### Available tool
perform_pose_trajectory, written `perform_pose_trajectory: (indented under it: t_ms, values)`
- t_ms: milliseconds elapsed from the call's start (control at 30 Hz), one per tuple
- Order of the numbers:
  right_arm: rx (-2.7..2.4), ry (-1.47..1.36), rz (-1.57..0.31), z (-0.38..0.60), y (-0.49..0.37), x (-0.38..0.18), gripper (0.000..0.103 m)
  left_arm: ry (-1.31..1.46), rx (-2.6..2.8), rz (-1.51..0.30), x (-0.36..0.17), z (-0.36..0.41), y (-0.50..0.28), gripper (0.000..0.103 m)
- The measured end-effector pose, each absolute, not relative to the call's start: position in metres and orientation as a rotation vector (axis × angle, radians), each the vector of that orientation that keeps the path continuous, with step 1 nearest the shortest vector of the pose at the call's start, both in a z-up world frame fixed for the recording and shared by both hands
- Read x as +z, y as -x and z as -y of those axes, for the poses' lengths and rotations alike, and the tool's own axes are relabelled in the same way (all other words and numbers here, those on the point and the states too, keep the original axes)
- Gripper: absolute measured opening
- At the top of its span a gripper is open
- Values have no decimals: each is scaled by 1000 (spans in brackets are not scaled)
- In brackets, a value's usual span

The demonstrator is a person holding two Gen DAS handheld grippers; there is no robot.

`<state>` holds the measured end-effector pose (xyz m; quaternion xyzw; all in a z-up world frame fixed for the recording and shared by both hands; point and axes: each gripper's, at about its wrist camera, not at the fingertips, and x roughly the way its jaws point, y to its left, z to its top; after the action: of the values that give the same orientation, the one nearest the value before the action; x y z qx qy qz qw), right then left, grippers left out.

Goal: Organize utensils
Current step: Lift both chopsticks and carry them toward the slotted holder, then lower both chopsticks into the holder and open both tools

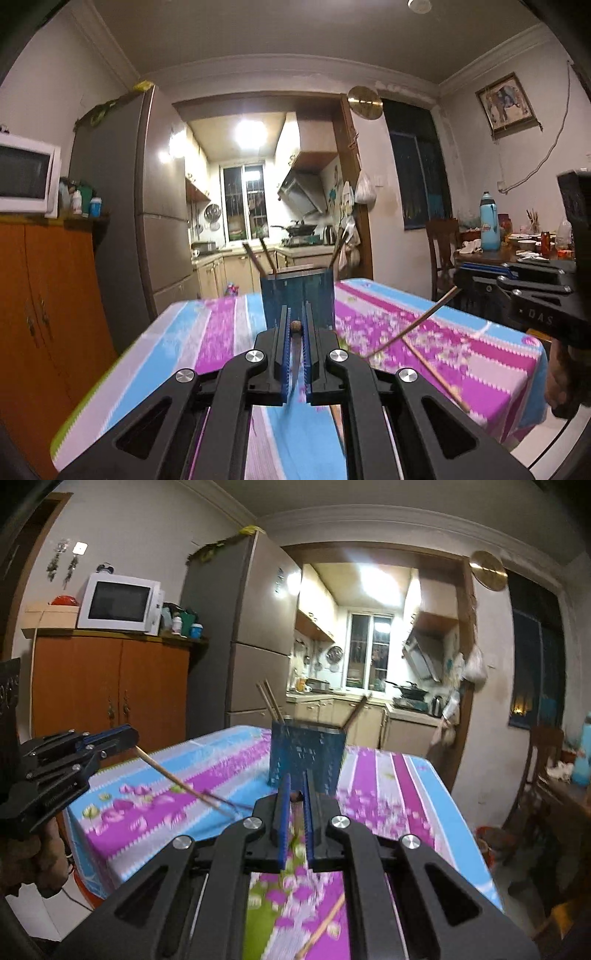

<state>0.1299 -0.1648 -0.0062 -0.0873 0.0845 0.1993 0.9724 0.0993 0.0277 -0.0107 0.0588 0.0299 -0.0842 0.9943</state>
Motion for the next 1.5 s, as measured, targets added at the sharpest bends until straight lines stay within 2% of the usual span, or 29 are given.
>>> perform_pose_trajectory:
  t_ms: [300,967,1500]
  values:
    - [452,158,-244,168,-189,39,5,-88,-200,-103,29,-31,-151,7]
    - [484,132,-320,165,-247,86,5,-100,-232,-166,85,-34,-204,7]
    - [467,126,-245,160,-306,196,5,-18,-224,-106,200,-39,-260,7]
